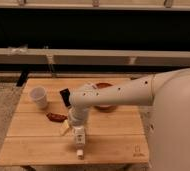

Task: Place the bottle in the ceramic bowl

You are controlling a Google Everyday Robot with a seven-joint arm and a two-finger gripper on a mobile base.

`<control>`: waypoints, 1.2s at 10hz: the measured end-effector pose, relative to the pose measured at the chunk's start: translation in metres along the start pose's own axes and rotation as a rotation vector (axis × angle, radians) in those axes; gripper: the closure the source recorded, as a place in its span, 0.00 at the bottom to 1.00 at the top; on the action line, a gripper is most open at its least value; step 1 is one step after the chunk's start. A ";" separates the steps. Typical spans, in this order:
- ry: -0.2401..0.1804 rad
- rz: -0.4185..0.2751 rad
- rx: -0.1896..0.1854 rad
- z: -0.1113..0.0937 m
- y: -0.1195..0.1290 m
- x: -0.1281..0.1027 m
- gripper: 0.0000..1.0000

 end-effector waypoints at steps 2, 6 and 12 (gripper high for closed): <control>-0.010 0.017 0.001 0.008 0.007 0.004 0.20; -0.034 0.034 0.007 0.026 0.016 0.007 0.20; -0.065 0.066 -0.011 0.040 0.024 0.001 0.36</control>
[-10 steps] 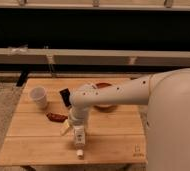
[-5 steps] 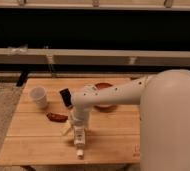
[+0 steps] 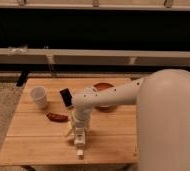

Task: Place the bottle in the ceramic bowl

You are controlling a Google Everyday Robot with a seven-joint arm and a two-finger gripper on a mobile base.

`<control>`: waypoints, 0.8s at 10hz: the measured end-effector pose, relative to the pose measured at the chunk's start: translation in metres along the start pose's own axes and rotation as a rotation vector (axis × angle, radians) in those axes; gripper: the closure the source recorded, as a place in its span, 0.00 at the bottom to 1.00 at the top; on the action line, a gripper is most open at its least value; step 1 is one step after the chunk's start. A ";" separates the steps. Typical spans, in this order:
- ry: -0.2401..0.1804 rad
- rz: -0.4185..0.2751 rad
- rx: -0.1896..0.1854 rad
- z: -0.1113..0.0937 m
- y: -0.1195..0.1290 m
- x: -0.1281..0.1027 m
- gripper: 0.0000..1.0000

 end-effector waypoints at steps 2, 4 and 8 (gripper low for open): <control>-0.001 -0.001 0.000 0.000 -0.001 -0.001 0.56; 0.022 -0.008 0.004 -0.013 -0.005 -0.001 0.78; 0.100 -0.013 0.025 -0.083 0.014 0.003 1.00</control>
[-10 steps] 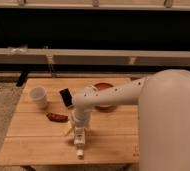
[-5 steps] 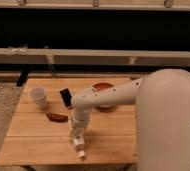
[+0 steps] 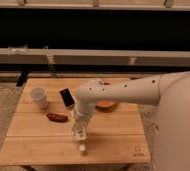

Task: Place the bottle in the ceramic bowl

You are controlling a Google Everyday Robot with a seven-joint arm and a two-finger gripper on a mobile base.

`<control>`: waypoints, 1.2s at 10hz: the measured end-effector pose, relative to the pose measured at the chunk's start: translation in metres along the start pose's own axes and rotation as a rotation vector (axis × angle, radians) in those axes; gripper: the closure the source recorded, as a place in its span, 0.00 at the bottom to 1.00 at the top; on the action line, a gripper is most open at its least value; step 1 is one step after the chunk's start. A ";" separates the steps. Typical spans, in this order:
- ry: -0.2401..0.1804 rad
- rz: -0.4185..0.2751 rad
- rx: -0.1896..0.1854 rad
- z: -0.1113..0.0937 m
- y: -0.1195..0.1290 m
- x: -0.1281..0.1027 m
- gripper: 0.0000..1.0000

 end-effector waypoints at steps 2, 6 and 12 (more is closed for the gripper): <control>0.024 0.005 -0.002 -0.026 0.027 0.007 1.00; 0.049 0.053 -0.007 -0.064 0.095 0.016 1.00; 0.049 0.027 -0.049 -0.123 0.137 0.060 1.00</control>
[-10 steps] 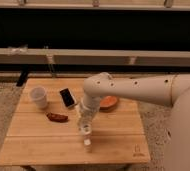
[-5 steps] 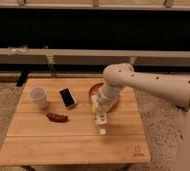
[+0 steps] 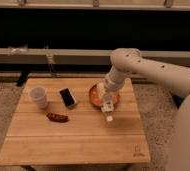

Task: Place the bottle in the ceramic bowl

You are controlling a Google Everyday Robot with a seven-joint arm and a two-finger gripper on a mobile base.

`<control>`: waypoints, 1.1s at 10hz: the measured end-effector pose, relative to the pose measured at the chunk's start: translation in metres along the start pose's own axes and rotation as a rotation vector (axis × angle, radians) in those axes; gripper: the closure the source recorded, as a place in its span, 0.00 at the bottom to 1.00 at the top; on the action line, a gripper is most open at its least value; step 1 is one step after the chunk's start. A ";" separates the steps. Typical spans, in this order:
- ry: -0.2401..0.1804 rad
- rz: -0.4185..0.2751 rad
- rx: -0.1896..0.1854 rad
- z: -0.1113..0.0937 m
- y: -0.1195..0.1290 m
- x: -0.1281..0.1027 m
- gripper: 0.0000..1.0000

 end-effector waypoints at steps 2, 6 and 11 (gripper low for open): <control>-0.029 -0.007 -0.026 -0.002 0.009 0.012 1.00; -0.091 -0.032 -0.066 0.021 0.011 0.036 0.97; -0.159 -0.048 -0.147 0.050 0.008 0.075 0.47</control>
